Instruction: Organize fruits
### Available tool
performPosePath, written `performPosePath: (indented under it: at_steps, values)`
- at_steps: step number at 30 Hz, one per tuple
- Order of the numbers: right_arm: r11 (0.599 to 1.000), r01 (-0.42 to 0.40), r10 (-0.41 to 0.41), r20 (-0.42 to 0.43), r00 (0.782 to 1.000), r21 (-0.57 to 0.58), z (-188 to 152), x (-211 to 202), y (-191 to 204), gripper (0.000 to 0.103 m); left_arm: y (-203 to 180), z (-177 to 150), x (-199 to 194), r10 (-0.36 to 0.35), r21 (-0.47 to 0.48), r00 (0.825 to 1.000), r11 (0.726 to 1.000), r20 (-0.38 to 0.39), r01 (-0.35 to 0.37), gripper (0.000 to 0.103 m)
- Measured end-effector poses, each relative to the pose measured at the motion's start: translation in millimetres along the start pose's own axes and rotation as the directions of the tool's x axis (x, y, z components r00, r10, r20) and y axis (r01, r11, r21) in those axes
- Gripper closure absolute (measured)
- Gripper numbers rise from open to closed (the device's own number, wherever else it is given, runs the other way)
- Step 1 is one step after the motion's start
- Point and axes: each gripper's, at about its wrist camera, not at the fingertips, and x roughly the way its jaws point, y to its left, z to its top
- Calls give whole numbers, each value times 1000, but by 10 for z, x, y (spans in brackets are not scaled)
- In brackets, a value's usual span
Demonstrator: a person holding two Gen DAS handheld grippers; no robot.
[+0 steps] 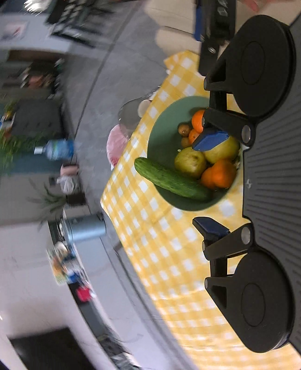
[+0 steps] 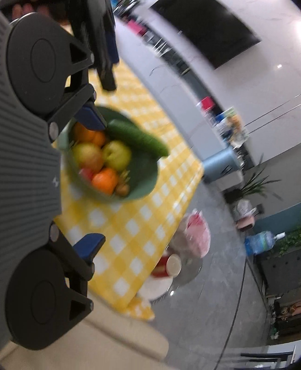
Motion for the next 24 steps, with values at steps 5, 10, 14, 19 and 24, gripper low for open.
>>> performPosePath:
  at_steps: [5,10,14,19,24]
  values:
    - [997,-3,-2,-74,997,-73,-184,-58,101,11,-23,-226,-210,10,-141,1000,990,13,-8,22]
    - [988,-24,7,-110,994,-155,-340,-87,328,11,-61,-350,-267,-28,-236,999,971,-16,24,15]
    - [981,-26,4,-115,993,-193,-407,-115,468,12,-56,-447,-271,-16,-286,1000,958,-16,11,15]
    - [974,-2,-24,-114,993,-228,-448,-112,542,12,-57,-520,-256,-1,-292,1000,956,-20,-4,15]
    - [970,10,-41,-123,992,-241,-476,-81,551,12,-78,-550,-221,10,-282,999,959,-35,-19,15]
